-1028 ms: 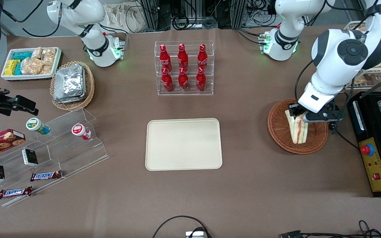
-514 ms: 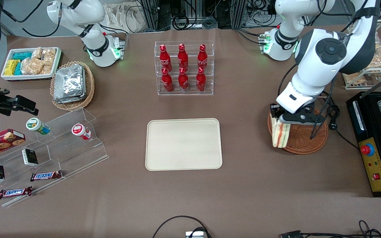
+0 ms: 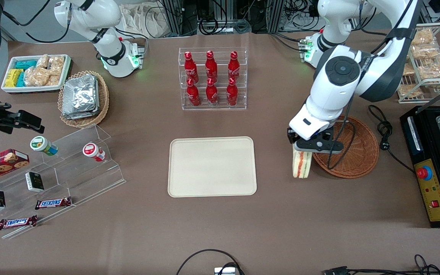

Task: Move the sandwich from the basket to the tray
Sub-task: 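Carry the sandwich with the left gripper over the cream tray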

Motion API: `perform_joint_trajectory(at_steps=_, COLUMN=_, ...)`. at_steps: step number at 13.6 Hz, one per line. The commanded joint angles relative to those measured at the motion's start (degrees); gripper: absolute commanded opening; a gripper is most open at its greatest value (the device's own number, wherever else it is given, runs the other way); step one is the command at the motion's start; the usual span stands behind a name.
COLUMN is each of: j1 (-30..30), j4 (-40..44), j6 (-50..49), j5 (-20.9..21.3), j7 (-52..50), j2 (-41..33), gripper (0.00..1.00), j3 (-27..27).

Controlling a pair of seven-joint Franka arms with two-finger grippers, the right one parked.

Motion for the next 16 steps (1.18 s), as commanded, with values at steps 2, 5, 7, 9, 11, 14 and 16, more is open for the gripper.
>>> perform_joint_trajectory(at_steps=2, j1=-0.2, j4=7.0, j6=-2.0, j5=4.8, j7=-6.0, j2=7.0, gripper=0.36, j3=-3.6)
perform_joint_trajectory(at_steps=5, j1=-0.2, j4=8.8, j6=-1.8, j5=7.3, j7=-9.8, j2=10.4, gripper=0.36, j3=-5.9)
perform_joint_trajectory(at_steps=7, j1=-0.2, j4=10.5, j6=-1.8, j5=10.0, j7=-13.8, j2=13.3, gripper=0.34, j3=-7.9)
perform_joint_trajectory(at_steps=9, j1=-1.9, j4=12.4, j6=-1.8, j5=14.1, j7=-18.5, j2=16.7, gripper=0.34, j3=-10.0)
perform_joint_trajectory(at_steps=11, j1=-6.2, j4=15.8, j6=-1.7, j5=15.7, j7=-22.4, j2=20.9, gripper=0.34, j3=-9.5)
perform_joint_trajectory(at_steps=14, j1=-8.9, j4=19.4, j6=-1.6, j5=17.3, j7=-24.2, j2=26.2, gripper=0.34, j3=-9.5)
perform_joint_trajectory(at_steps=16, j1=-9.1, j4=19.4, j6=-1.2, j5=17.3, j7=-24.1, j2=28.5, gripper=0.34, j3=-9.4)
